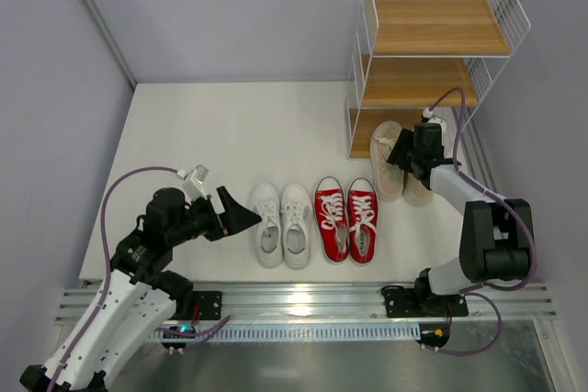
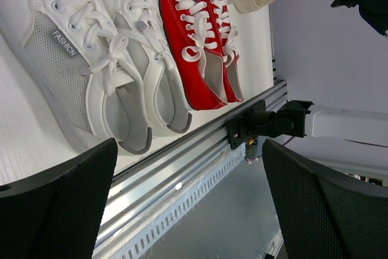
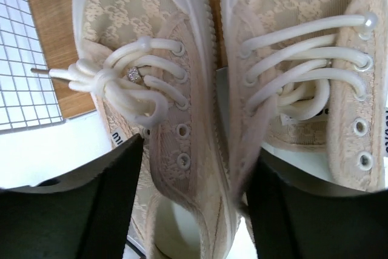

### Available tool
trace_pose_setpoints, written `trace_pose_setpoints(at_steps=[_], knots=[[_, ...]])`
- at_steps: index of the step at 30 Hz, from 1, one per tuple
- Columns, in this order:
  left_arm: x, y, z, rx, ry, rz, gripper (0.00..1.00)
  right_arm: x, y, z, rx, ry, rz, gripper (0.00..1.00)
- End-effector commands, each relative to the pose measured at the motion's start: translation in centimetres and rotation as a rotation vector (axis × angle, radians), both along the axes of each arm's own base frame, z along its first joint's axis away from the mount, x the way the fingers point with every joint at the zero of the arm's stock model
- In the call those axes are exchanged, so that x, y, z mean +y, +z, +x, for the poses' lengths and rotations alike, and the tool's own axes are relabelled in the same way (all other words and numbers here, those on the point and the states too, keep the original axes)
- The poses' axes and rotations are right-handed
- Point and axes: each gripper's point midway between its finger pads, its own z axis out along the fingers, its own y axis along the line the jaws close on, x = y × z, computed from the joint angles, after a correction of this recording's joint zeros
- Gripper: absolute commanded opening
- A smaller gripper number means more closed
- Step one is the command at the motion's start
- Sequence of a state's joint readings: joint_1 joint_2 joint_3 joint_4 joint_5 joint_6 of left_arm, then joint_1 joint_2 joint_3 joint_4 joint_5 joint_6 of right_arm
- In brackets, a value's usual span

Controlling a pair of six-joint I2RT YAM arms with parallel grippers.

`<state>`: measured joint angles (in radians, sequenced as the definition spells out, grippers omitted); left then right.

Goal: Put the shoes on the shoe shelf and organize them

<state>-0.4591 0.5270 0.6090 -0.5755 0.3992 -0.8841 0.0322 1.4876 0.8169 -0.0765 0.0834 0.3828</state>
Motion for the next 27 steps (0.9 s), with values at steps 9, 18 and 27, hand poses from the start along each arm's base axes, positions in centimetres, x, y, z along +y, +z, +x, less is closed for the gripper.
trace_pose_setpoints(at_steps=[9, 18, 27], knots=[[0.1, -0.1, 0.3, -0.016, 0.020, -0.006, 1.00, -0.7, 2.2, -2.9, -0.062, -0.091, -0.030, 0.73], [-0.1, -0.9, 0.4, 0.004, 0.018, -0.011, 1.00, -1.7, -1.0, -5.8, 0.088, -0.138, -0.095, 0.50], [0.2, -1.1, 0.1, 0.002, 0.027, -0.005, 1.00, -0.9, -2.8, -5.4, 0.163, -0.098, -0.092, 0.04]])
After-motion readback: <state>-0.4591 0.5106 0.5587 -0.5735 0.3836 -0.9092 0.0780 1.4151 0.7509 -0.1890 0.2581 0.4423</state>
